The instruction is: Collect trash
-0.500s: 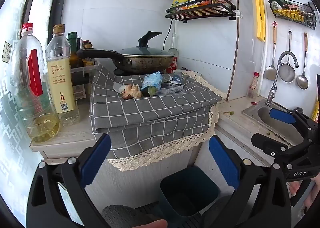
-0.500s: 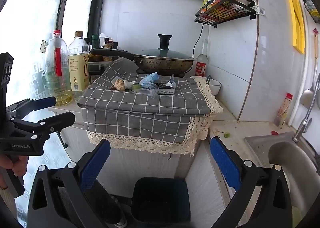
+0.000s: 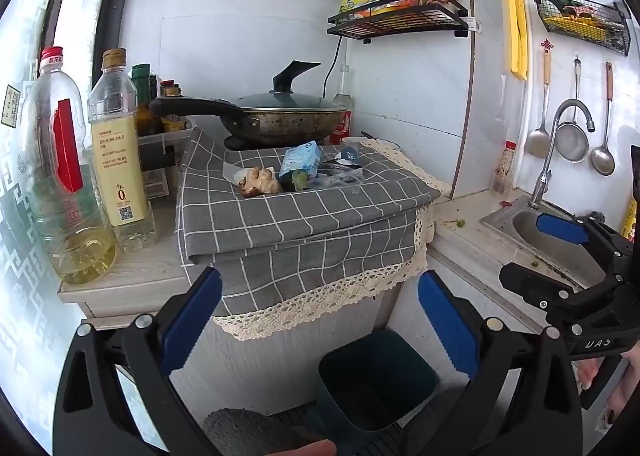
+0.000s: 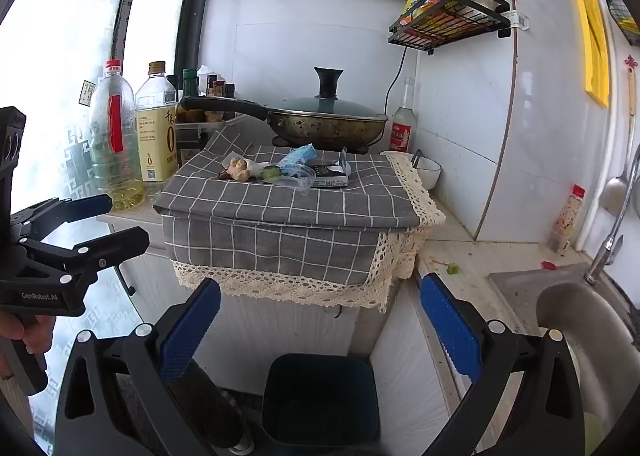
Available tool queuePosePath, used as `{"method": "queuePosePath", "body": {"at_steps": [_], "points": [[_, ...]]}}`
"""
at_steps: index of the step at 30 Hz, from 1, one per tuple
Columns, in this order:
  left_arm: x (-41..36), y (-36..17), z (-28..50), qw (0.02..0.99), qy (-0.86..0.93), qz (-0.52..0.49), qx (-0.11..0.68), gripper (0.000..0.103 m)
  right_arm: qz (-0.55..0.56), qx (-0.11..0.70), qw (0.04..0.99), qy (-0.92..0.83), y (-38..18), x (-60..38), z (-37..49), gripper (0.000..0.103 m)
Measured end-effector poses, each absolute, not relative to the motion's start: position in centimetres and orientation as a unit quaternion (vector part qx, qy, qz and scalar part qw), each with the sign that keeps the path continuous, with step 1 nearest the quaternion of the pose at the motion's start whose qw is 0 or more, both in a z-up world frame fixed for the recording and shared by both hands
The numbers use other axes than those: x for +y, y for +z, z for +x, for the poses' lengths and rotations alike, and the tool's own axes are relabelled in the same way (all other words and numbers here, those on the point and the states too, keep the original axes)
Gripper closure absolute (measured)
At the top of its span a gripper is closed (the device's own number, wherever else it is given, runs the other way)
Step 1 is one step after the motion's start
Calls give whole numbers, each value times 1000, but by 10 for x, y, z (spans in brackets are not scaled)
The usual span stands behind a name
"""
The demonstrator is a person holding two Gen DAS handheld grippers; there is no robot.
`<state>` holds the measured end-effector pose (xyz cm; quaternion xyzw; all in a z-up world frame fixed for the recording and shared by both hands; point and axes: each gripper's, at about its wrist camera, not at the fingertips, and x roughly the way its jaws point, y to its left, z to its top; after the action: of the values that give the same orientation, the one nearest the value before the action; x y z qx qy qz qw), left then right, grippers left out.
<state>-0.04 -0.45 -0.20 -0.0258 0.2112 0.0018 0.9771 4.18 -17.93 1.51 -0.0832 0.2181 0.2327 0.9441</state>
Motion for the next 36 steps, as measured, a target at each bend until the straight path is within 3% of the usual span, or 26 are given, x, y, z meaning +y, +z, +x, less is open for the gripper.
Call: {"method": "queuePosePath", "body": {"at_steps": [36], "points": [[-1,-5,0,976,2,-21,217,3,-82,217,945,232,17,-181,41,3]]}}
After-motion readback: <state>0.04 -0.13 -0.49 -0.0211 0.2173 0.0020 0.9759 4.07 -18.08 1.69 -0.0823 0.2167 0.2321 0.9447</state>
